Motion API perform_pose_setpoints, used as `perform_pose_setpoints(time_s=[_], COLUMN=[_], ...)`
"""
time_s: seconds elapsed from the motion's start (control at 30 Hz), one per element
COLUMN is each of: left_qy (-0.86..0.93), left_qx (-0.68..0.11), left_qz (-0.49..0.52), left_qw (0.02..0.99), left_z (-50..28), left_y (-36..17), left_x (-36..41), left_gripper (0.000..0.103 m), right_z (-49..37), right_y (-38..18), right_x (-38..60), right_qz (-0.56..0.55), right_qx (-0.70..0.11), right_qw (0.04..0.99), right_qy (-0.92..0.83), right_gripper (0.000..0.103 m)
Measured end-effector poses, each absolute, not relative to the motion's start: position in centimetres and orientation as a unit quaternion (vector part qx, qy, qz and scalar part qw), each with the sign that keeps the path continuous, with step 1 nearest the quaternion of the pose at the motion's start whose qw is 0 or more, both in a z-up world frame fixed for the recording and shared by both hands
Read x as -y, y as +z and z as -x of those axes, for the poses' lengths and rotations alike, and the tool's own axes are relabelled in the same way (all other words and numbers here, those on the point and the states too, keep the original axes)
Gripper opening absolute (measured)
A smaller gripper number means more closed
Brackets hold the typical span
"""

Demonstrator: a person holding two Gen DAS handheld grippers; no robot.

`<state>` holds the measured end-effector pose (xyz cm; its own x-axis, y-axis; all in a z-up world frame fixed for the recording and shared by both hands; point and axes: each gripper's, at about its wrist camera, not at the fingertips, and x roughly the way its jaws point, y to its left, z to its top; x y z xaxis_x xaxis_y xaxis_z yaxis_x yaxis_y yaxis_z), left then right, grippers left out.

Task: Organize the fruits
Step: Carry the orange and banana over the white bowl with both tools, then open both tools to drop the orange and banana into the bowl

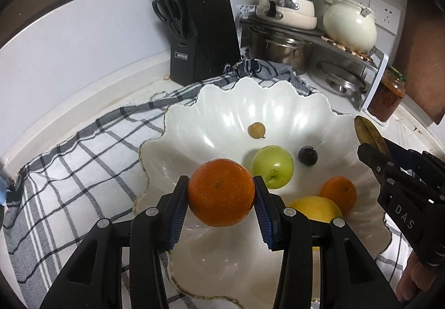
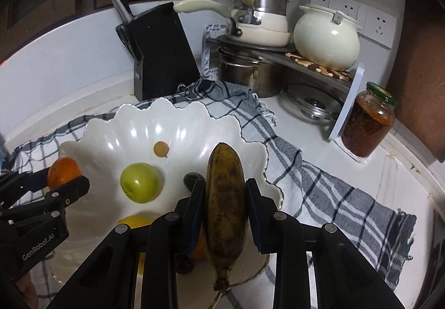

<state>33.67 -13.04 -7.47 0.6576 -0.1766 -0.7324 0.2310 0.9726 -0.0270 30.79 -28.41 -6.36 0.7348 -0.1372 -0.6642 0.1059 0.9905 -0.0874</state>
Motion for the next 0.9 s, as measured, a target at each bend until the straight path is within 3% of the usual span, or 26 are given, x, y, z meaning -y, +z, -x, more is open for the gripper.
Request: perform_pose_setpoints(time_s=[0.17,0.27,0.37,0.57,0.9], left_qy=[-0.11,-0.106,-0.104,-0.1,-0.088], left_qx=[-0.402,-0.391,-0.383,-0.37,-0.343], left_qz=[-0.036,-0.042,-0.042,-0.047,-0.041], left_qw=[0.909,0.913,0.917,0.922,0.934], left_z=[-33.9,-33.6,-33.3,-32.4,-29.6], left_y=[-7.8,-7.5,-7.0,-5.8,-2.9], left_x=[13.2,13.3,13.1,12.4,9.7], left_gripper=[0.046,0.059,0.063,0.073,0.088], right_z=[-31.2,-31.0,-30.6,-28.9,-25.6], right_y=[-7.1,-7.0,-6.3,-4.4,-1.3], right_x=[28.6,28.6,28.6,27.8,25.1], right_qz=[0.027,0.029,0.031,0.03,0.011], right_qx=[-0.366,-0.36,-0.347,-0.318,-0.285], right_qw=[0.928,0.93,0.934,0.942,0.954], right_qy=[-0.061,-0.065,-0.08,-0.101,-0.092], right_gripper=[0.03,0.033,0.055,0.078,0.083])
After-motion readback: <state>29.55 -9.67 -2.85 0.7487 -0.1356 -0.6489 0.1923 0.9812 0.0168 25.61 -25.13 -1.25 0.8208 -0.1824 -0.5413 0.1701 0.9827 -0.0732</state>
